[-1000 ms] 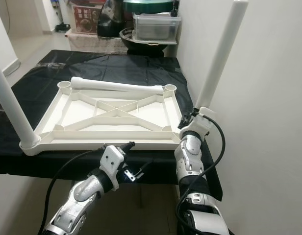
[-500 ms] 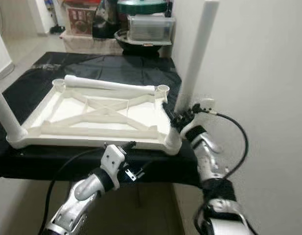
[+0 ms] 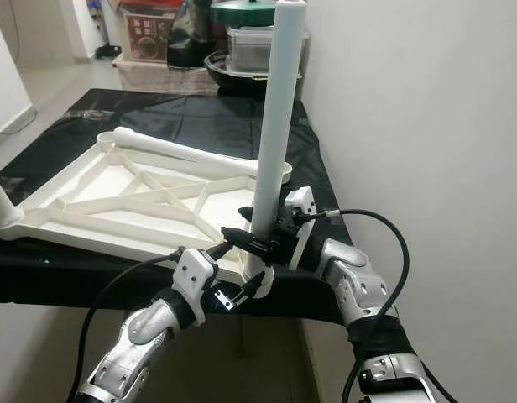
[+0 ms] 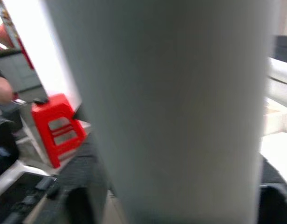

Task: Building children table

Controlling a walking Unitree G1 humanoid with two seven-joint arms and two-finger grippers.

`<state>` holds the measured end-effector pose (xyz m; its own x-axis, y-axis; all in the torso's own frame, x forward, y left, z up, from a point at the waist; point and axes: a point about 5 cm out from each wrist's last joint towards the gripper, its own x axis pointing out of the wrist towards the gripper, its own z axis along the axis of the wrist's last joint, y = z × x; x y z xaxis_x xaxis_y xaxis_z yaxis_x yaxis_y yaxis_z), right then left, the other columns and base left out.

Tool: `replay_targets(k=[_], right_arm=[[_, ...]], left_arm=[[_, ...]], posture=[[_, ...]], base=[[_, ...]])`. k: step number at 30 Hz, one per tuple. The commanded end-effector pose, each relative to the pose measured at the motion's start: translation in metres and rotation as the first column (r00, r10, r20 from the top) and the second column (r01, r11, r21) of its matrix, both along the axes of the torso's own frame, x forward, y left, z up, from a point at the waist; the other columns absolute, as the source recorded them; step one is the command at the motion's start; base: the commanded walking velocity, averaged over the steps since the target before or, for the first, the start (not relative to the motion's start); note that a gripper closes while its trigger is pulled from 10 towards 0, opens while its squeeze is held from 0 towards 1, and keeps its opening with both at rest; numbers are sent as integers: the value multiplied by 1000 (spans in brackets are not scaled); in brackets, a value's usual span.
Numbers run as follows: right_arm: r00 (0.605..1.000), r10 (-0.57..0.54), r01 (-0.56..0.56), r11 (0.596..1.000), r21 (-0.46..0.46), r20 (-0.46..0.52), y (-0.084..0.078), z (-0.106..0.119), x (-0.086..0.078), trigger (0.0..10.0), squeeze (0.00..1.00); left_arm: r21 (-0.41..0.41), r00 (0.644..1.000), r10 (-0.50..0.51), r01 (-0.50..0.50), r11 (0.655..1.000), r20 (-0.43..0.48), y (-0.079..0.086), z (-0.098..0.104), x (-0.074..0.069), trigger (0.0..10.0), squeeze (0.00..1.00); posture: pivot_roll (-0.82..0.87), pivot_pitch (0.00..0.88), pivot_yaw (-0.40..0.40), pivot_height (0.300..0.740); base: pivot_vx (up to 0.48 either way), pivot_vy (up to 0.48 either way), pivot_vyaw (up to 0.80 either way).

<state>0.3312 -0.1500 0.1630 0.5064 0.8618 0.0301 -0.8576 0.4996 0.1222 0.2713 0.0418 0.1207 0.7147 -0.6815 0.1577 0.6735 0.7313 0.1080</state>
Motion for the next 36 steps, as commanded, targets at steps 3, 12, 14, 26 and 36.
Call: replay_targets(k=[3,12,14,26,36], right_arm=[[983,-183,183,982,-54,4,-3,-6,15,0,0],[397,-912,916,400,-11,-98,-69,-6,41,0,0],[233,-958,972,237,-4,-168,-81,-10,38,0,0],[30,-965,1000,31,2,-262,-49,-23,34,10000,894],[382,-918,909,353,221,-107,-42,11,43,10000,0]], left_arm=[[13,1000,-6,6,1000,-3,0,-1,0,10000,0],[19,1000,-11,11,1000,-1,0,-2,-2,10000,0],[20,1000,-12,12,1000,-1,1,-3,-2,10000,0],[22,1000,-16,16,1000,-1,-1,-3,-1,10000,0],[21,1000,-16,16,1000,0,-1,-2,-1,10000,0]], posture=[[96,0,-64,740],[95,0,-61,740],[90,0,-61,740],[94,0,-66,740],[90,0,-64,740]], base=[[0,0,0],[0,0,0],[0,0,0],[0,0,0],[0,0,0]])
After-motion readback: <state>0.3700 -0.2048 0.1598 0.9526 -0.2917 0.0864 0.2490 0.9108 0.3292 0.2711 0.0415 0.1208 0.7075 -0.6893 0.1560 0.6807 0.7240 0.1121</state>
